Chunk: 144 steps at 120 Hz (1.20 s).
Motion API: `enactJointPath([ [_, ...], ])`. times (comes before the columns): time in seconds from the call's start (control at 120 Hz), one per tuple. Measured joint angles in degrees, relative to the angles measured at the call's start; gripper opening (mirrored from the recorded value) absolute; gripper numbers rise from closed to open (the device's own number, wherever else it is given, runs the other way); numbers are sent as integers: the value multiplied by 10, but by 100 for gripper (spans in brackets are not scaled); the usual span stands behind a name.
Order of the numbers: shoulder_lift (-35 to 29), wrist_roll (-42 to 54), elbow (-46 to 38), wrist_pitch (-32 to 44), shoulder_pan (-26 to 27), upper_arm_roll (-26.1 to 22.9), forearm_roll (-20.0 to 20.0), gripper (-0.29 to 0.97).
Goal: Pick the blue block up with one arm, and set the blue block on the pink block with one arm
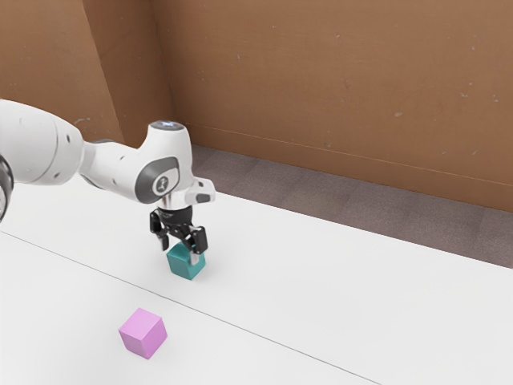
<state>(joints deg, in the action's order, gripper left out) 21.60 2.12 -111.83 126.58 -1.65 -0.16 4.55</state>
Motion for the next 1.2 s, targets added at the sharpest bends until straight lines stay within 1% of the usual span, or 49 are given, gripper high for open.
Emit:
enactJointPath([
  [0.2,25,2,11,7,1,-4,-4,67],
  [0.3,31,1,11,8,1,-4,-10,53],
  [0.383,32,0,11,9,1,-5,-13,45],
  [0.517,27,-2,10,11,1,-5,-14,41],
  [0.667,-22,-5,-20,11,1,-5,-15,39],
  [0.842,-125,-8,-113,11,12,-6,-23,39],
  [0.975,-180,-10,-160,11,25,-12,-26,39],
  [1.075,-208,-12,-193,11,34,-14,-27,38],
  [1.2,-221,-16,-223,11,40,-20,-27,39],
])
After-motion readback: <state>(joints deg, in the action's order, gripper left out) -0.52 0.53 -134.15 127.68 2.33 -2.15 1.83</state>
